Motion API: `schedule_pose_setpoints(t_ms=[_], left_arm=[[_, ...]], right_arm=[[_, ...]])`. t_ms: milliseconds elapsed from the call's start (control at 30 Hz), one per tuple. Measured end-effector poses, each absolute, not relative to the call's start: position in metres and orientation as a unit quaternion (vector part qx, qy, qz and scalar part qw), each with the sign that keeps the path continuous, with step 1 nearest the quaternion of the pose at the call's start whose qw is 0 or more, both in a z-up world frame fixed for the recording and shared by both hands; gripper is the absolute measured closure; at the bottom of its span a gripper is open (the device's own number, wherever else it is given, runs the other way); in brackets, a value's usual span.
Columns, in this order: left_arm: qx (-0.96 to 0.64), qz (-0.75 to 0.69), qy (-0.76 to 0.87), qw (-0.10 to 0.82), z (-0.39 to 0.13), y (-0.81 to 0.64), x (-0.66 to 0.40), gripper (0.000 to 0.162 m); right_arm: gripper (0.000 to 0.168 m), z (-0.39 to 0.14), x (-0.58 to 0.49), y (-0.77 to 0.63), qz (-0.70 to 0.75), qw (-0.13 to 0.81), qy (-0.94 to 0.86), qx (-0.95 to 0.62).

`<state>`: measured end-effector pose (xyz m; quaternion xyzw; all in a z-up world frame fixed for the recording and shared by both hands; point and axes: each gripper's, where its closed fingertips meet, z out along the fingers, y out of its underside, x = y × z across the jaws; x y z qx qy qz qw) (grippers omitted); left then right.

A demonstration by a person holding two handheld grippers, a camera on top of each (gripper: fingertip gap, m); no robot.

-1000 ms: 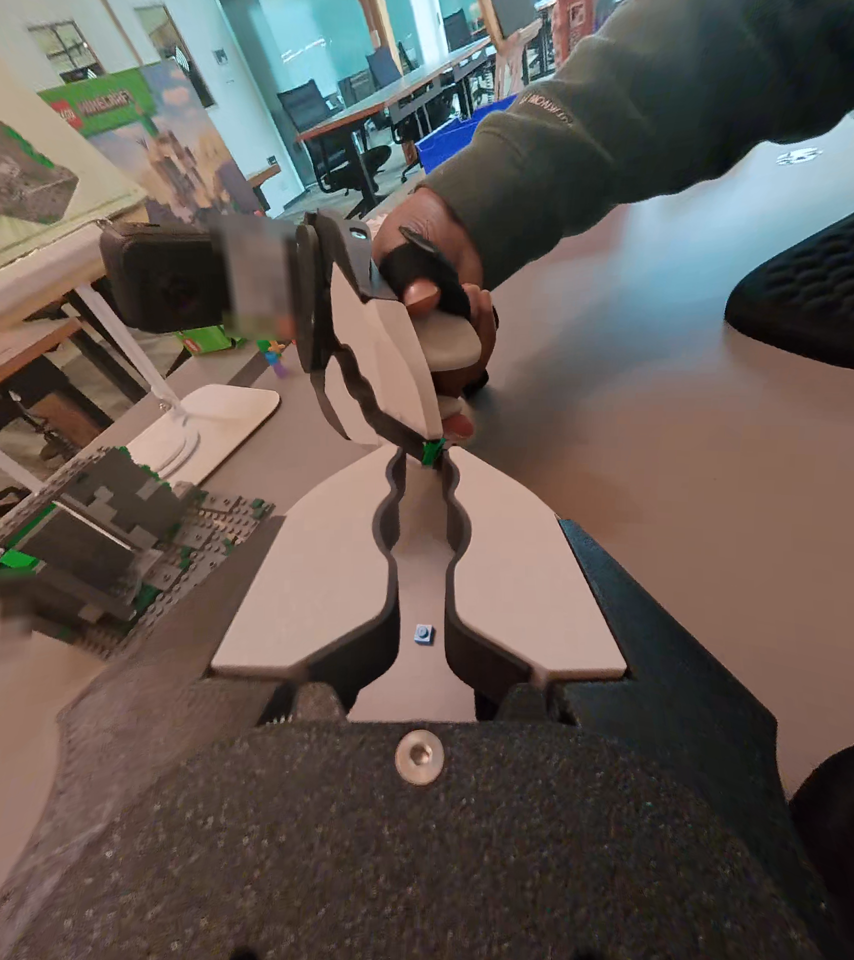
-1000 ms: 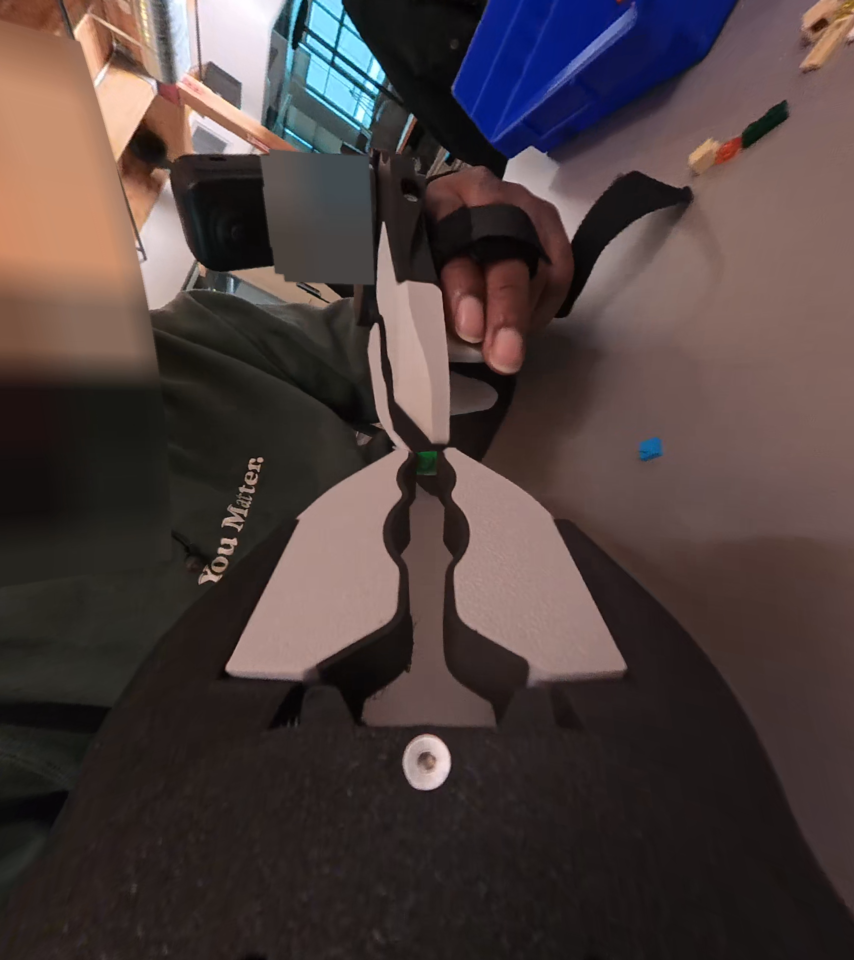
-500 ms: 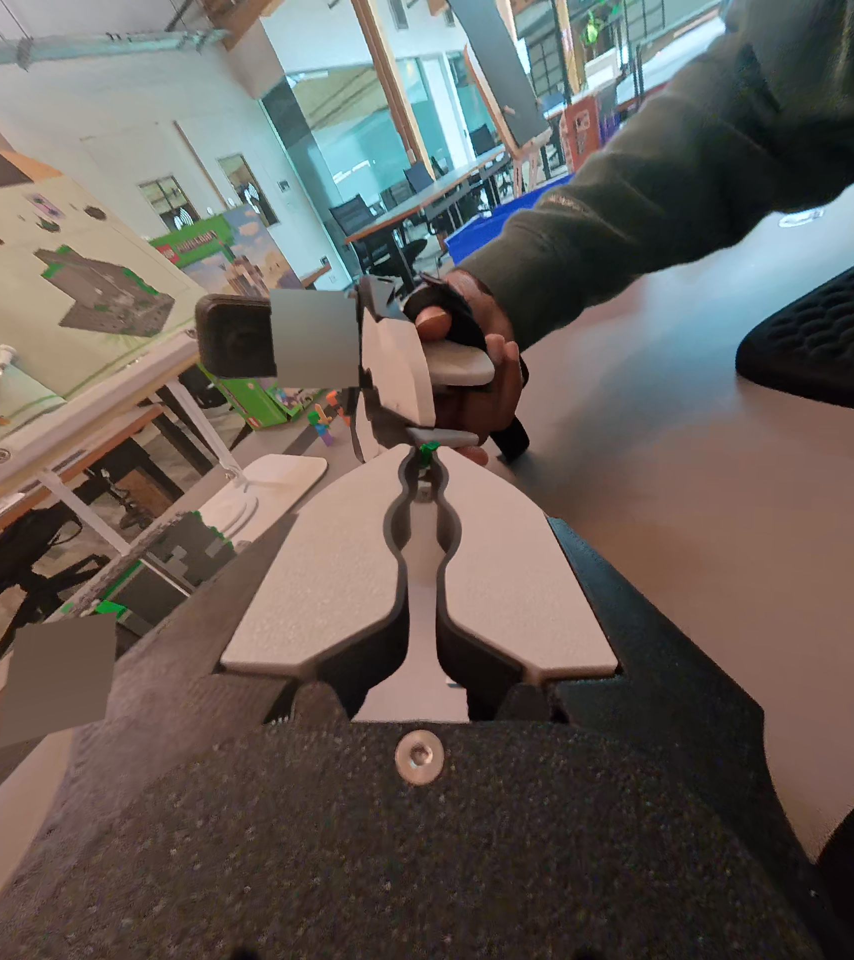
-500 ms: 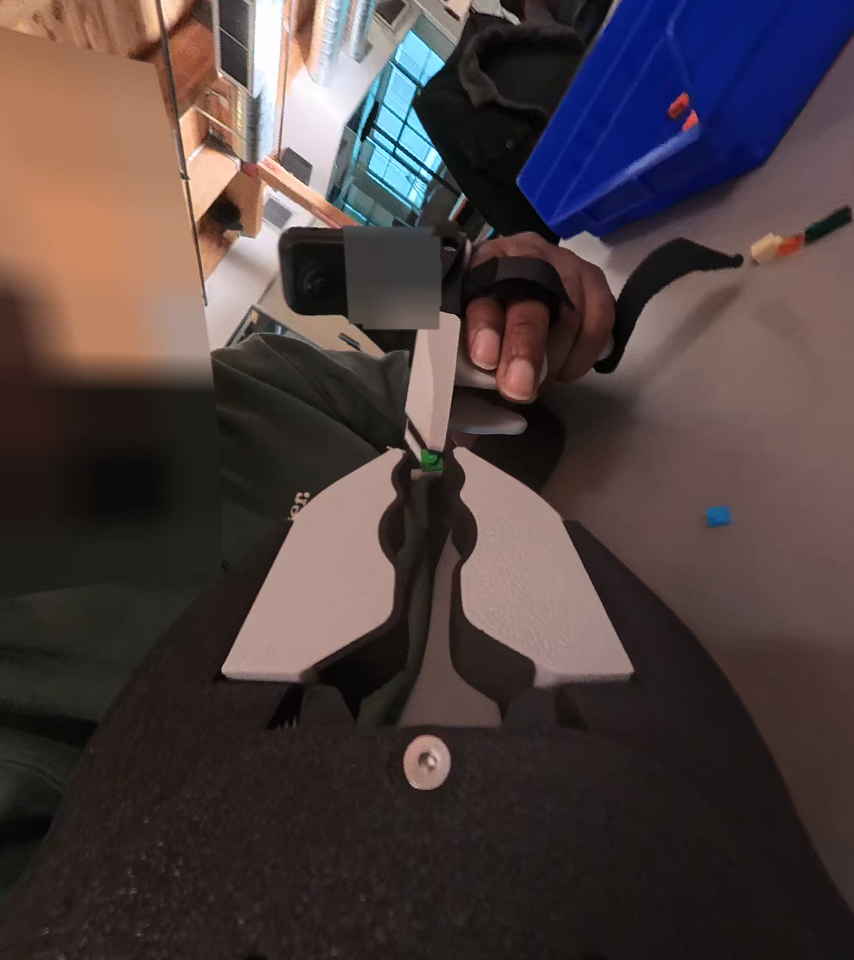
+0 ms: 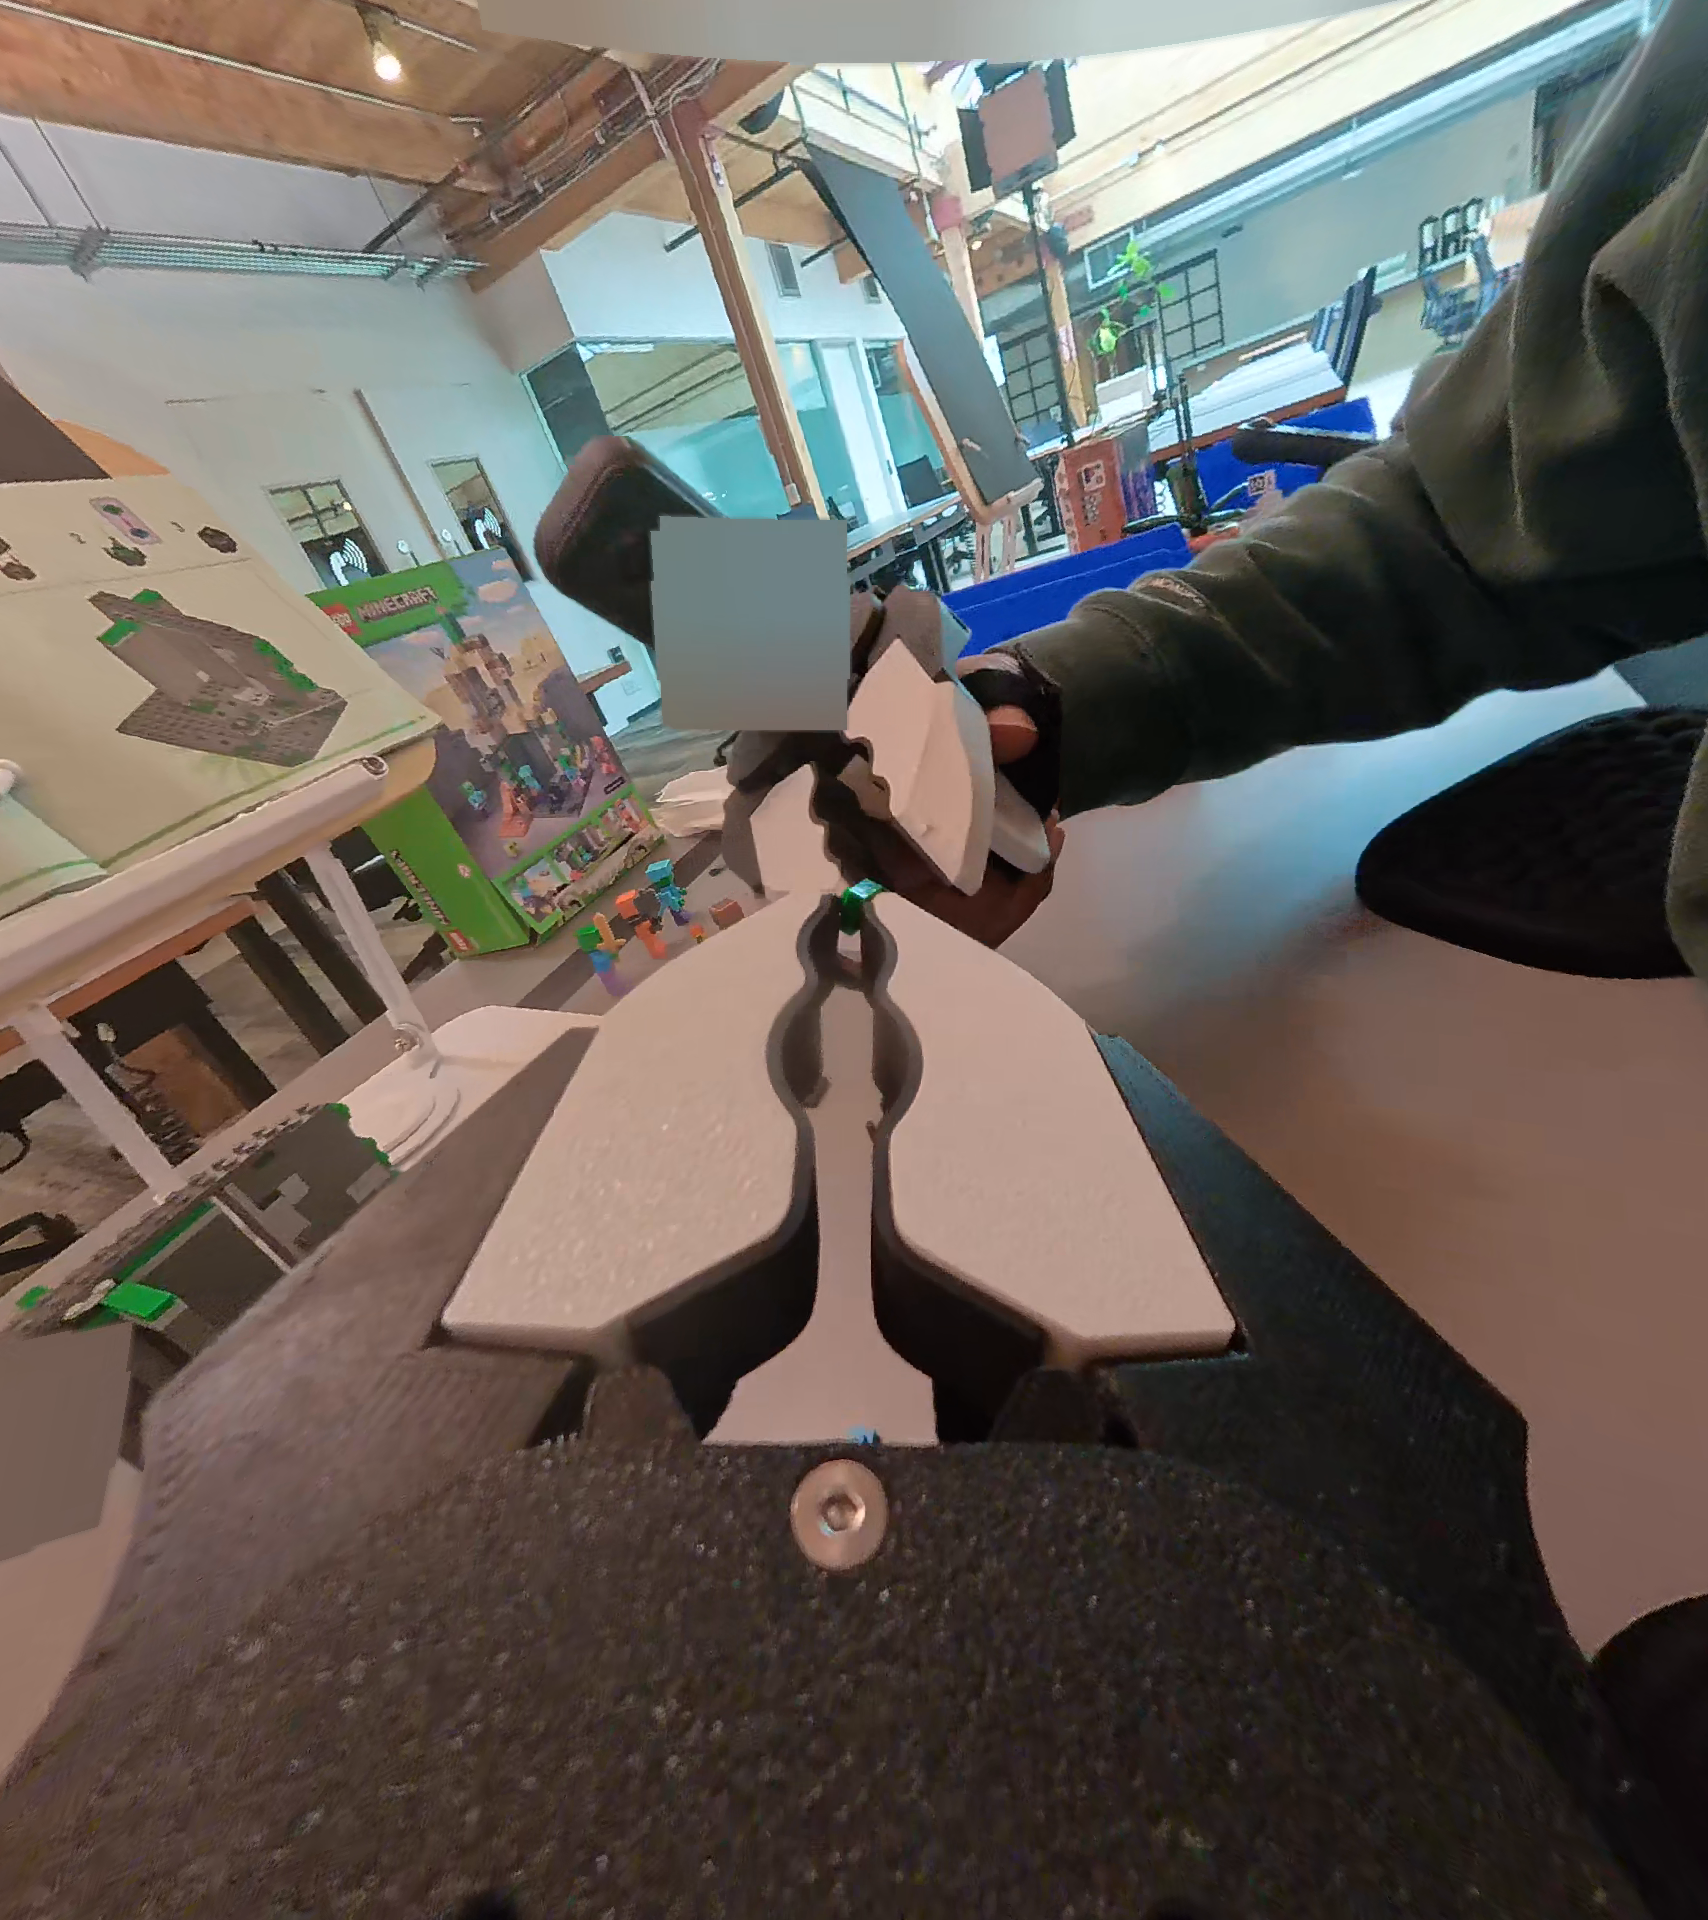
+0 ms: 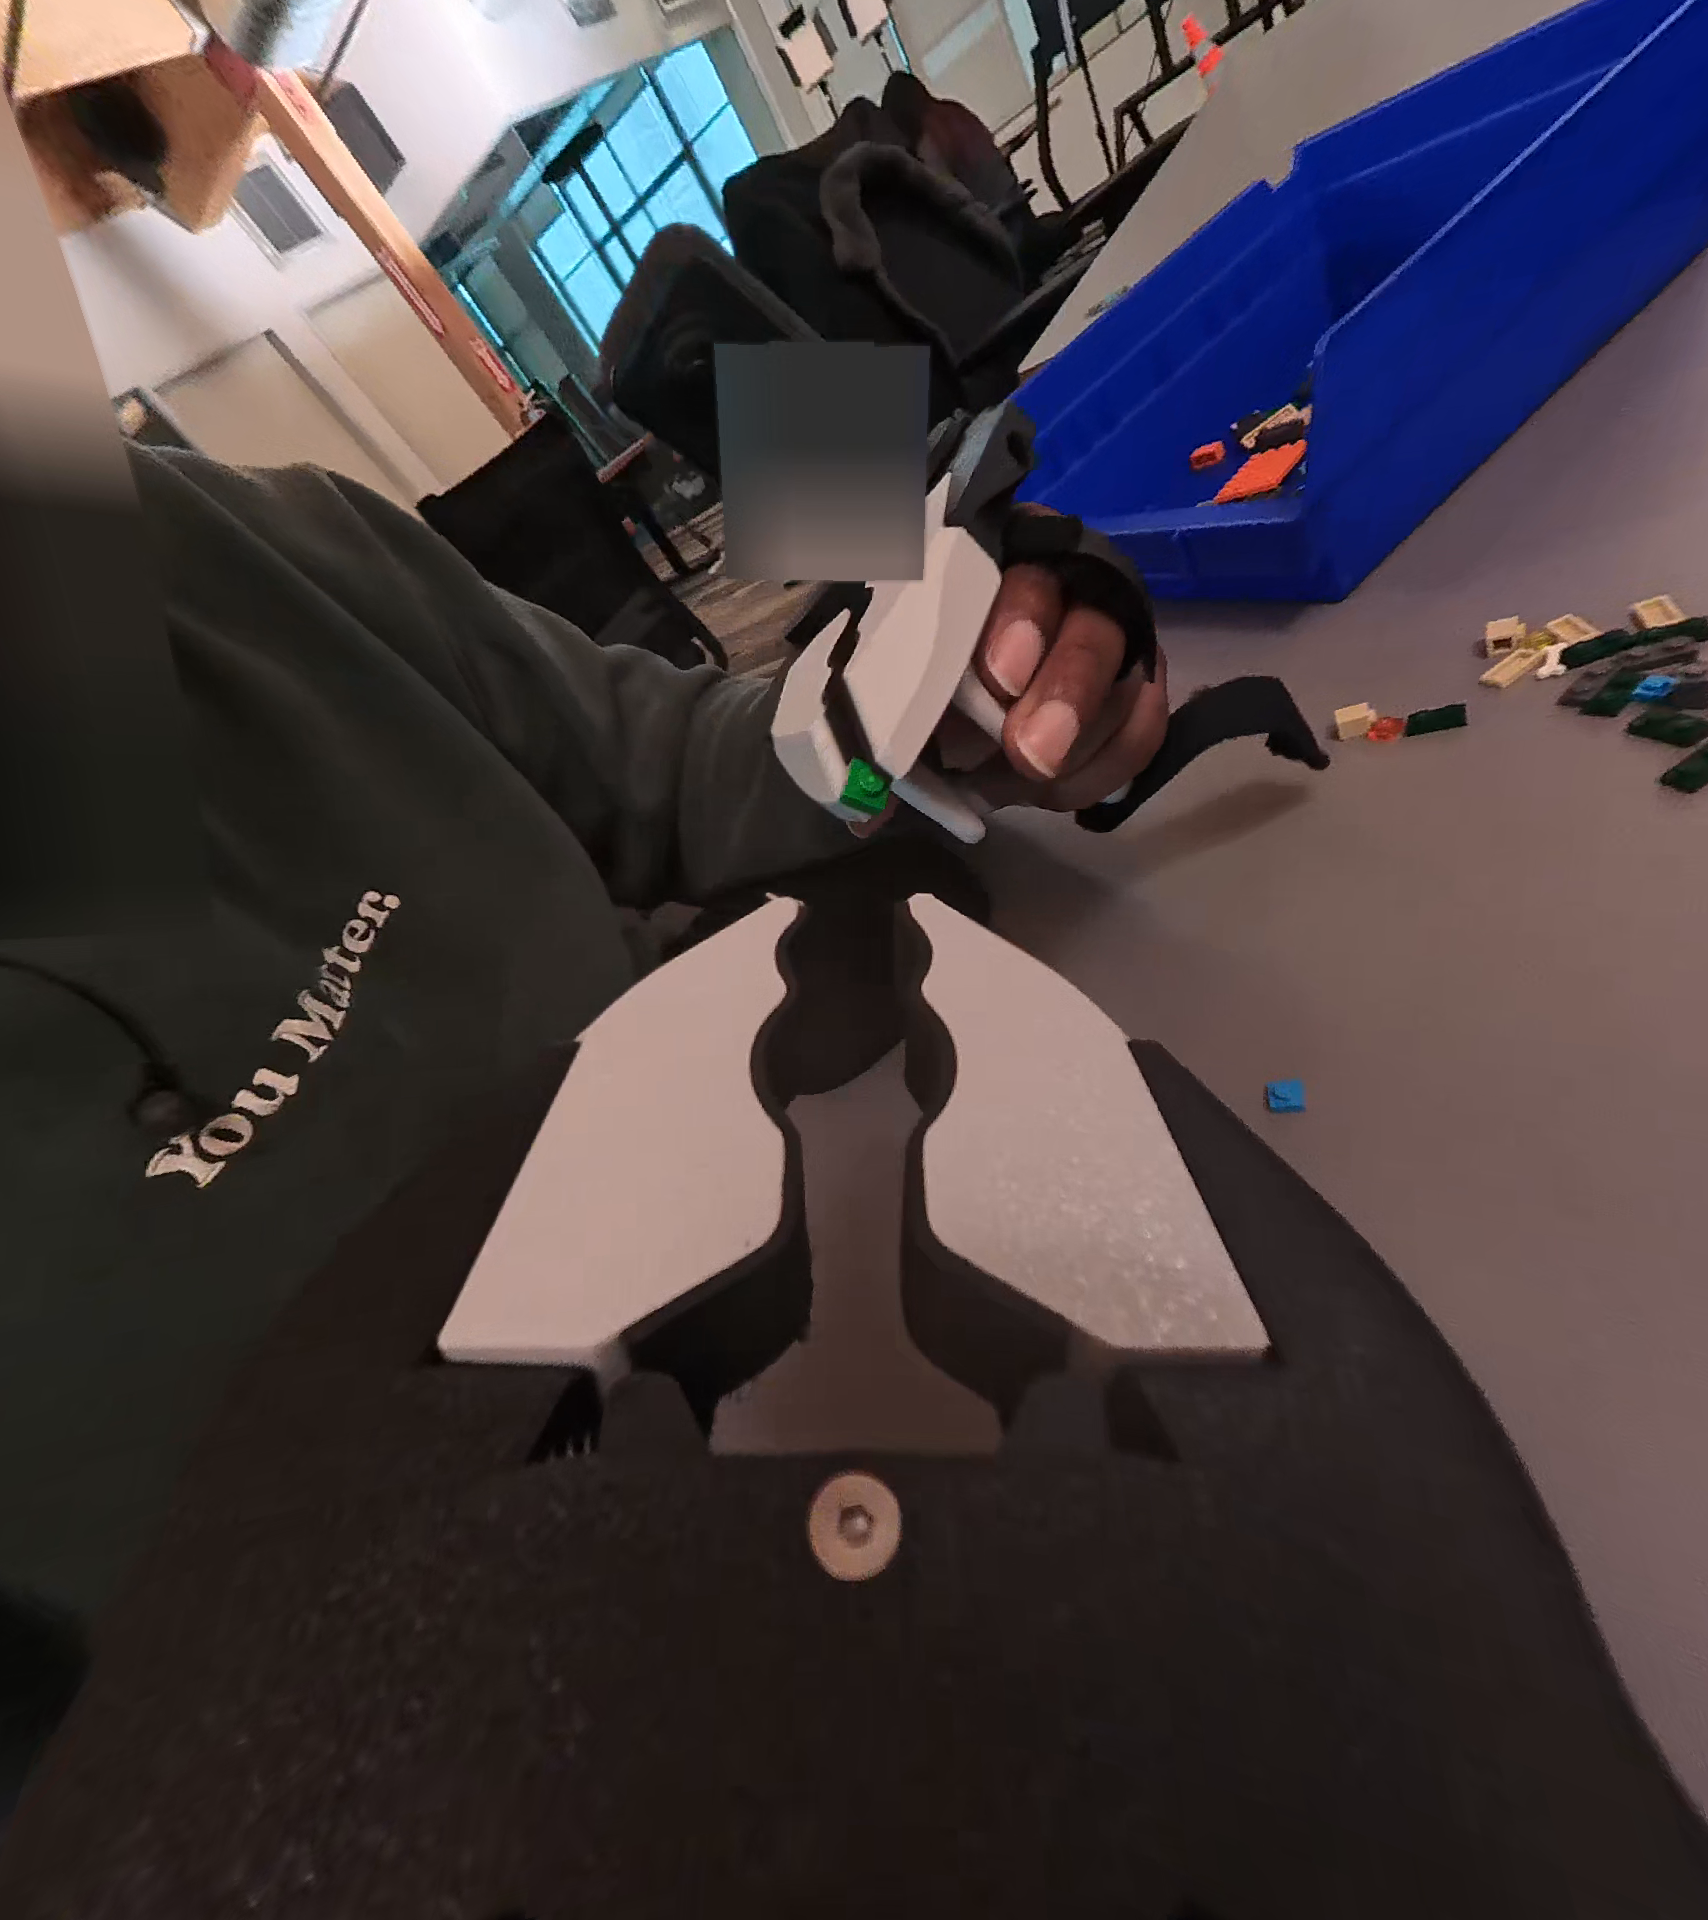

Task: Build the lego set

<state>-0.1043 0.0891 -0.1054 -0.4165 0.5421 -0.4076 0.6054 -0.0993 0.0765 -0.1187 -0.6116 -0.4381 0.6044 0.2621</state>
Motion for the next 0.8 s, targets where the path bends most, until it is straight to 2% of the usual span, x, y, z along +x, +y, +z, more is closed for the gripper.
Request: schedule_pose_setpoints(t_ms=[200,800], left_arm=[[-0.418,-0.425,0.539,0.595,-0.106,0.088,-0.104,0.158],[-0.431,-0.423,0.542,0.585,-0.114,0.091,-0.102,0.158]], right_arm=[[0.154,-0.115,-0.105,0.078,0.604,0.301,-0.417,-0.609],[0.157,-0.116,-0.109,0.084,0.619,0.304,-0.380,-0.616]])
